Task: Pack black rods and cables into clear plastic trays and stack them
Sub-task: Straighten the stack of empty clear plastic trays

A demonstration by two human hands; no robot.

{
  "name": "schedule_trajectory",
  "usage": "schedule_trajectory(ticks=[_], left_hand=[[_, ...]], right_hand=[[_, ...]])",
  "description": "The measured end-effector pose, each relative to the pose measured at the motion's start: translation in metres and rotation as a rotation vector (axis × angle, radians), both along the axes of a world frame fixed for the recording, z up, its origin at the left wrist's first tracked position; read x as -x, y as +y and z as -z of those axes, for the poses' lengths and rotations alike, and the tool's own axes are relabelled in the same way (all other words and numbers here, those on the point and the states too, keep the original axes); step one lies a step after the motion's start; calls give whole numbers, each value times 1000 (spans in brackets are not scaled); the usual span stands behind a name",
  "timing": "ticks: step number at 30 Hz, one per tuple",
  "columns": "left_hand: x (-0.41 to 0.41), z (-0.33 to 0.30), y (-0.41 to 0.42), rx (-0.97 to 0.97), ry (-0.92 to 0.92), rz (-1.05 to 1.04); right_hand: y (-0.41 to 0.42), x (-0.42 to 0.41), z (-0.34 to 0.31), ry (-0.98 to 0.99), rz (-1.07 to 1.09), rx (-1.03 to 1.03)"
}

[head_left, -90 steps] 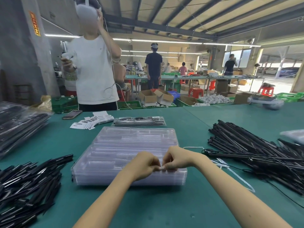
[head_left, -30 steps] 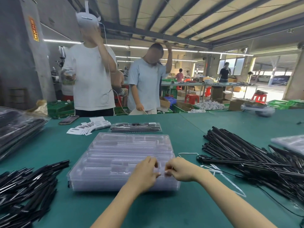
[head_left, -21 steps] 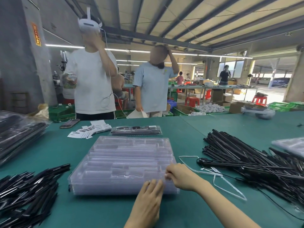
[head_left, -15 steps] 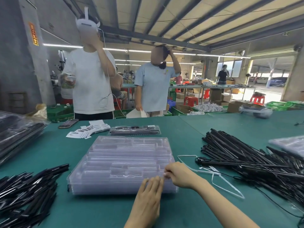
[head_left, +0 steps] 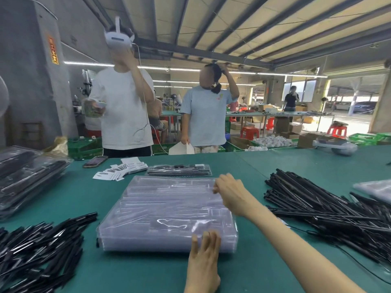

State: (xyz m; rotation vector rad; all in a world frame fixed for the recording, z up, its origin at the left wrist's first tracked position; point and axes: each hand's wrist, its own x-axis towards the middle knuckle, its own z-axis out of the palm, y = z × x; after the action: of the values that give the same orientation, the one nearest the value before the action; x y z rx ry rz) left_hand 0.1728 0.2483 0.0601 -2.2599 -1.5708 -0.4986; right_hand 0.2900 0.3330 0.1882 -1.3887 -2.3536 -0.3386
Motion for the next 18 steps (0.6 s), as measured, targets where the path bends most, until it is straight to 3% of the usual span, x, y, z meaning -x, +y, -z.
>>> schedule_trajectory(ticks=[3, 6, 9, 11, 13, 18], left_hand=[[9, -18, 9, 100, -69, 56], [45, -28, 28, 156, -185, -36], [82, -20, 43, 265, -86, -129], [89, -24, 46, 282, -84, -111], [92, -34, 49, 279, -91, -70], [111, -47, 65, 342, -30, 7]], right_hand=[[6, 1, -9, -194, -1, -135], [-7, -7, 15, -262, -63, -319], [-14, -11, 30, -262, -179, -399], [-18, 1, 34, -365, -251, -424], [-21, 26, 38, -486, -238, -377], [-5, 80, 29, -404, -80, -76]])
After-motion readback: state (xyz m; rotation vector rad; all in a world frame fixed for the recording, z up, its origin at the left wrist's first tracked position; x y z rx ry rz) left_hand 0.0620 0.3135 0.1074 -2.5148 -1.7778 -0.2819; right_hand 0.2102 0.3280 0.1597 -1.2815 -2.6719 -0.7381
